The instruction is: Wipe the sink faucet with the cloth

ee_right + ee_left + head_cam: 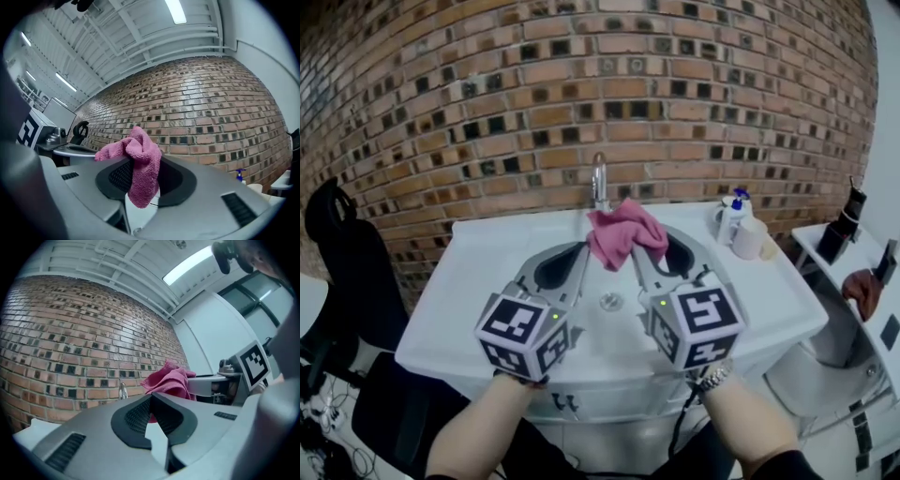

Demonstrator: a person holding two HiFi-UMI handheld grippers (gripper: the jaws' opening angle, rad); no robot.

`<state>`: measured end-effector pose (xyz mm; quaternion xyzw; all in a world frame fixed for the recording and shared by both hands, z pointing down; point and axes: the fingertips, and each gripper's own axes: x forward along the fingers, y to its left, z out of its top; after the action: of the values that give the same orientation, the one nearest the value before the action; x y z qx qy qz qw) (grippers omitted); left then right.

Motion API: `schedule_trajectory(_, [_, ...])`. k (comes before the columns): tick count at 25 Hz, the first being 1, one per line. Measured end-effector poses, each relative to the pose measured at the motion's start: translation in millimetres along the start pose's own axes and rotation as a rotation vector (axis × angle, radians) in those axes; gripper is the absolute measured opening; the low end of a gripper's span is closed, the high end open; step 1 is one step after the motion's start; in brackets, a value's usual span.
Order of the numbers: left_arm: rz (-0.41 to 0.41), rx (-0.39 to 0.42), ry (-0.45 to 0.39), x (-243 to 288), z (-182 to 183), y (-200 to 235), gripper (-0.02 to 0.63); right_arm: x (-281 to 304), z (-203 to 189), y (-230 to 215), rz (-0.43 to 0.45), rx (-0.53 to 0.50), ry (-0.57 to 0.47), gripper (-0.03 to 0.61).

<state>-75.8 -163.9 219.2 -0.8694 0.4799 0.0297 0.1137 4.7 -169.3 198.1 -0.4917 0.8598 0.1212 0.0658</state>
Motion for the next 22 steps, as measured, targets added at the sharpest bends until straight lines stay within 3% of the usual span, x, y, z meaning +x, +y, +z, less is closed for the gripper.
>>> schedule_trajectory(22, [0.043,0.008,0.021,81.7,-12.4,68.7,0.003,129.2,-22.7,-42.3,0.022,-0.003,0.030,0.127])
